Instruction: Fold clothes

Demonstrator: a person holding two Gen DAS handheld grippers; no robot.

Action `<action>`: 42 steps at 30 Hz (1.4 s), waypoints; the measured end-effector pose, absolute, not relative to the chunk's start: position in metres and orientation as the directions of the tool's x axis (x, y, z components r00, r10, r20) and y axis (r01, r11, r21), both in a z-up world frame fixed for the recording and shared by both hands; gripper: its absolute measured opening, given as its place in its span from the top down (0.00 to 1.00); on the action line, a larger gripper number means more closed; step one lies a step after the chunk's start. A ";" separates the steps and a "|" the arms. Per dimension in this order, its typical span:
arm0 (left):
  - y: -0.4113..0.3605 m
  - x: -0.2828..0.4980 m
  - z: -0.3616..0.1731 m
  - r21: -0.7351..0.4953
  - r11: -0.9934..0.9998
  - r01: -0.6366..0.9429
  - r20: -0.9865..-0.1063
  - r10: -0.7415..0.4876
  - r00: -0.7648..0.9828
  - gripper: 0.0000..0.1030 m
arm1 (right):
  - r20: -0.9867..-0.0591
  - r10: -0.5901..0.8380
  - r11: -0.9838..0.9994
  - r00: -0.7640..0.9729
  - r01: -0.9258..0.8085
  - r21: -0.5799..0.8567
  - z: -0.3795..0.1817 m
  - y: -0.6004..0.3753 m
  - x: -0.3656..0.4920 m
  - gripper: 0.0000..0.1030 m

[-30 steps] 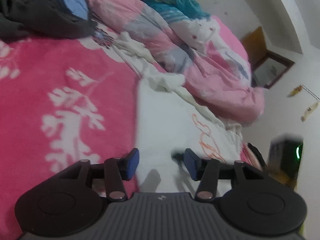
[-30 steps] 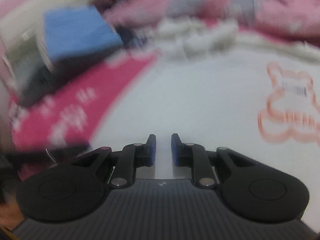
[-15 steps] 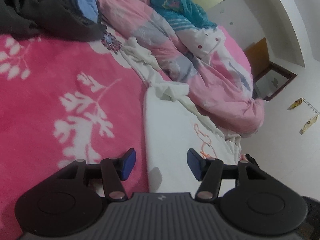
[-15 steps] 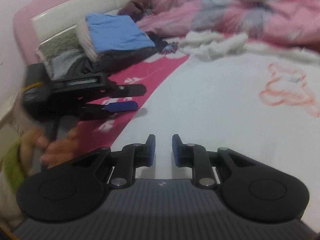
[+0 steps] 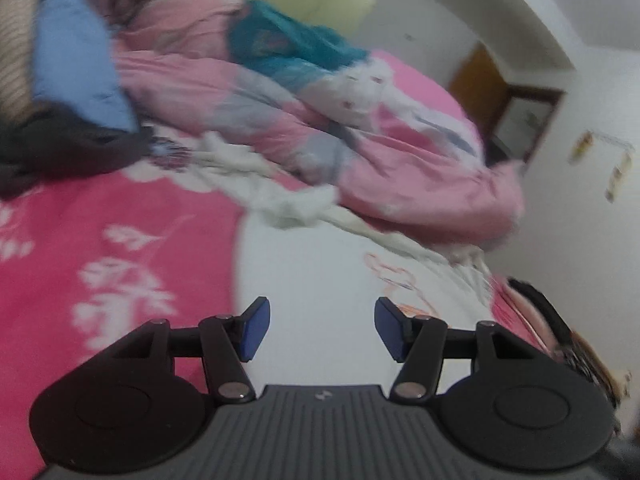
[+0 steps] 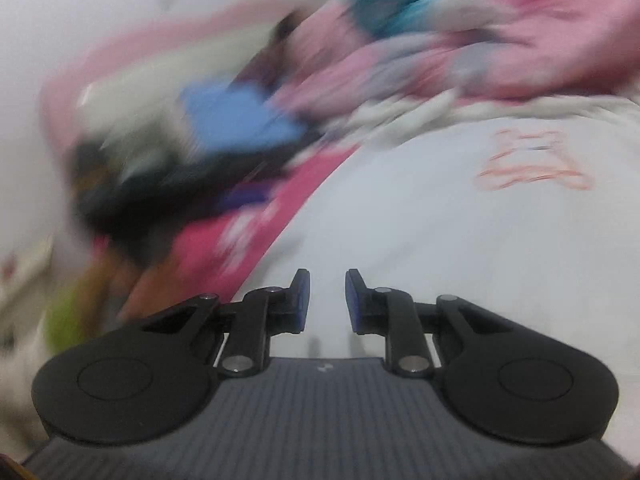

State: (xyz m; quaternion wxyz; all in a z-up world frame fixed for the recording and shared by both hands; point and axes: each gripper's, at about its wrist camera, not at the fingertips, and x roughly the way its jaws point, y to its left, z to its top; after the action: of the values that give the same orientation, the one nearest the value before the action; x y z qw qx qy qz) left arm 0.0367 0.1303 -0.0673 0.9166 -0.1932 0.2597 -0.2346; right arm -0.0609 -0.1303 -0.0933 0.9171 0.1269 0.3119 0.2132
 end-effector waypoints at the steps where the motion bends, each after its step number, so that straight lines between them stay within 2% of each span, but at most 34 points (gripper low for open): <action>1: 0.120 0.036 -0.067 -0.476 0.810 0.342 -0.397 -0.545 0.739 0.42 | -0.507 0.447 0.882 0.737 -0.267 0.388 -0.094 -0.143 -0.055 0.81; 3: 0.099 0.036 -0.067 -0.477 0.799 0.365 -0.420 -0.572 0.704 0.42 | -0.488 0.395 0.884 0.778 -0.177 0.433 -0.095 -0.170 -0.044 0.81; 4: 0.089 0.036 -0.068 -0.478 0.794 0.377 -0.432 -0.586 0.686 0.42 | -0.524 0.389 0.885 0.758 -0.150 0.440 -0.106 -0.174 -0.047 0.82; 7: 0.067 0.041 -0.077 -0.437 0.814 0.382 -0.491 -0.572 0.657 0.42 | -0.495 0.426 0.854 0.758 -0.154 0.498 -0.114 -0.191 -0.094 0.83; 11: 0.054 0.048 -0.081 -0.421 0.823 0.382 -0.516 -0.563 0.645 0.42 | -0.467 0.442 0.817 0.766 -0.129 0.561 -0.101 -0.218 -0.125 0.81; 16: 0.027 0.058 -0.087 -0.394 0.857 0.333 -0.556 -0.511 0.655 0.42 | -0.354 0.483 0.735 0.801 -0.150 0.661 -0.092 -0.226 -0.051 0.81; 18: 0.019 0.061 -0.094 -0.337 0.889 0.311 -0.576 -0.456 0.678 0.43 | -0.416 0.466 0.729 0.781 -0.072 0.681 -0.110 -0.235 -0.030 0.81; 19: 0.019 0.061 -0.099 -0.317 0.899 0.303 -0.582 -0.436 0.686 0.43 | -0.447 0.458 0.725 0.768 -0.032 0.688 -0.119 -0.239 -0.020 0.94; 20: 0.021 0.061 -0.102 -0.319 0.898 0.302 -0.580 -0.437 0.687 0.43 | -0.478 0.450 0.721 0.755 0.009 0.693 -0.128 -0.243 -0.010 1.00; 22: 0.026 0.059 -0.106 -0.335 0.886 0.319 -0.563 -0.460 0.687 0.43 | -0.435 0.454 0.642 0.778 0.053 0.765 -0.135 -0.279 -0.032 1.00; 26: 0.029 0.062 -0.107 -0.343 0.873 0.347 -0.555 -0.486 0.675 0.41 | -0.521 0.143 0.720 0.841 0.272 0.638 -0.111 -0.356 -0.104 1.00; 32: 0.025 0.060 -0.110 -0.330 0.879 0.345 -0.543 -0.476 0.692 0.40 | -0.486 0.035 0.781 0.873 0.280 0.559 -0.074 -0.346 -0.106 0.89; 34: 0.022 0.061 -0.109 -0.320 0.884 0.341 -0.552 -0.467 0.691 0.40 | -0.459 0.210 0.796 0.863 0.122 0.593 -0.084 -0.311 -0.072 0.87; 35: 0.022 0.061 -0.108 -0.321 0.885 0.336 -0.556 -0.464 0.690 0.40 | -0.479 0.275 0.803 0.834 0.075 0.591 -0.093 -0.292 -0.058 0.87; 37: 0.021 0.062 -0.107 -0.314 0.889 0.334 -0.562 -0.458 0.689 0.40 | -0.544 0.311 0.836 0.779 0.049 0.547 -0.113 -0.268 -0.044 0.90; 40: 0.018 0.061 -0.106 -0.299 0.895 0.331 -0.570 -0.446 0.690 0.40 | -0.524 0.261 0.806 0.811 0.115 0.580 -0.123 -0.300 -0.065 1.00; 42: 0.018 0.061 -0.104 -0.297 0.898 0.325 -0.575 -0.439 0.690 0.40 | -0.529 0.172 0.749 0.831 0.238 0.618 -0.121 -0.347 -0.094 1.00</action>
State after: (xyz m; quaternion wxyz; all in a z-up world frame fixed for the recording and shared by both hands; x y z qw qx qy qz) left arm 0.0613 0.0180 -0.1036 0.9153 -0.0861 0.3335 -0.2087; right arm -0.0939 -0.3467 -0.1215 0.8891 0.3537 0.2898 -0.0187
